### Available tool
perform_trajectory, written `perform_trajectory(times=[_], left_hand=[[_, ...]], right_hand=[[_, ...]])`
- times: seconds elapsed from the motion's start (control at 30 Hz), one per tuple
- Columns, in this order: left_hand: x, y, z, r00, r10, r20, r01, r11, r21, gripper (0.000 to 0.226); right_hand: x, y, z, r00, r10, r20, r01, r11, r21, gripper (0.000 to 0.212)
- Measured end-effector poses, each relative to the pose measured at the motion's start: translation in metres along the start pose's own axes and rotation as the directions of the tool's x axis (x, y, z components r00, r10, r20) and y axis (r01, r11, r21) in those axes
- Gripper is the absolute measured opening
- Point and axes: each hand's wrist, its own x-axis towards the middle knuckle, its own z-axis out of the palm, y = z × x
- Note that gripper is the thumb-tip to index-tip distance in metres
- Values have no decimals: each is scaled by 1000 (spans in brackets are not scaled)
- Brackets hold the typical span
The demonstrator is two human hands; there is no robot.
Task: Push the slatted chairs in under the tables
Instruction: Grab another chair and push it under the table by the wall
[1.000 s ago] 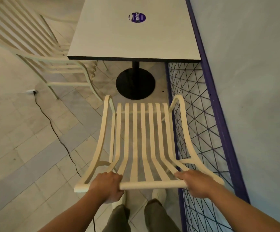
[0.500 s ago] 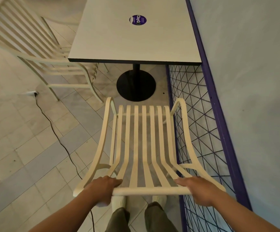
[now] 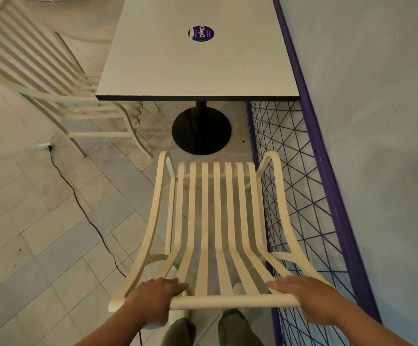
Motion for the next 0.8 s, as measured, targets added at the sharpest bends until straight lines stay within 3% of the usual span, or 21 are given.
perform_trajectory(times=[0.2, 0.8], left_hand=[[25, 6, -28, 997, -10, -74, 11, 1000, 8, 77], [105, -12, -135, 944, -65, -323, 79, 996, 31, 62]], right_hand=[[10, 21, -34, 993, 56, -106, -55, 998, 9, 93], [64, 59, -151, 960, 145, -241, -159, 986, -43, 86]])
